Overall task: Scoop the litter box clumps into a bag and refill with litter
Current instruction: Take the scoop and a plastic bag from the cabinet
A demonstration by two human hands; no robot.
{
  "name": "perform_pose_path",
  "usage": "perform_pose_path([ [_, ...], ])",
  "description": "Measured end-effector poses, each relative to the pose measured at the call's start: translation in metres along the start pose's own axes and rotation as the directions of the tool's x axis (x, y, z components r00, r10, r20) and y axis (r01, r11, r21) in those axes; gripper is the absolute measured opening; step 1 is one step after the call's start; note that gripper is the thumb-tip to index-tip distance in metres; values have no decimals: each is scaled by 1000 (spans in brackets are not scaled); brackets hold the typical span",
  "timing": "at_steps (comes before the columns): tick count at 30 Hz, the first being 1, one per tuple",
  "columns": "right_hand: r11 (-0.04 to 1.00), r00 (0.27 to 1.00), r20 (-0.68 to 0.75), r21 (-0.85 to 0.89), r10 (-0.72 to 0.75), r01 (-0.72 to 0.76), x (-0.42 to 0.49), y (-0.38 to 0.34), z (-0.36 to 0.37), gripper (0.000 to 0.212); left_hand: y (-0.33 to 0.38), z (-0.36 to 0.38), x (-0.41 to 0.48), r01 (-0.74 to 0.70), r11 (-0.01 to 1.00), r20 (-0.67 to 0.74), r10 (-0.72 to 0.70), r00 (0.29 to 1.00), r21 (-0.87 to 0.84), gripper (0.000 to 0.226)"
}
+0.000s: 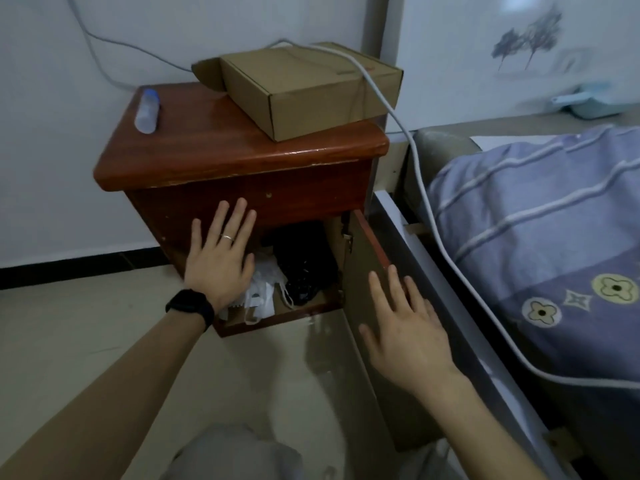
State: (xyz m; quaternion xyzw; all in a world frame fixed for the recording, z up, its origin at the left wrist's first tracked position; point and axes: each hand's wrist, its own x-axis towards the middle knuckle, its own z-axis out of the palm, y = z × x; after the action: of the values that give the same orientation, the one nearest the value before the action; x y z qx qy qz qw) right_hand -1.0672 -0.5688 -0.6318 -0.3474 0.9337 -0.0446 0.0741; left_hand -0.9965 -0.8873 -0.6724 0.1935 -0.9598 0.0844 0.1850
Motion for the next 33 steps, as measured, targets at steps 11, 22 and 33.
perform_pose_path([
  [11, 904, 935, 165, 353, -314, 241, 87, -88, 120, 54, -10, 118, -104, 584, 700, 535, -334, 776, -410, 37],
  [22, 892, 949, 286, 453, -134, -10, 201, -105, 240, 75, -30, 225, -66, 845, -215, 796, -505, 333, -490, 37],
  [33, 822, 967, 241, 533, 81, -201, 306, -133, 277, 80, -33, 270, -33, 959, 44, 673, -704, 228, -279, 40],
])
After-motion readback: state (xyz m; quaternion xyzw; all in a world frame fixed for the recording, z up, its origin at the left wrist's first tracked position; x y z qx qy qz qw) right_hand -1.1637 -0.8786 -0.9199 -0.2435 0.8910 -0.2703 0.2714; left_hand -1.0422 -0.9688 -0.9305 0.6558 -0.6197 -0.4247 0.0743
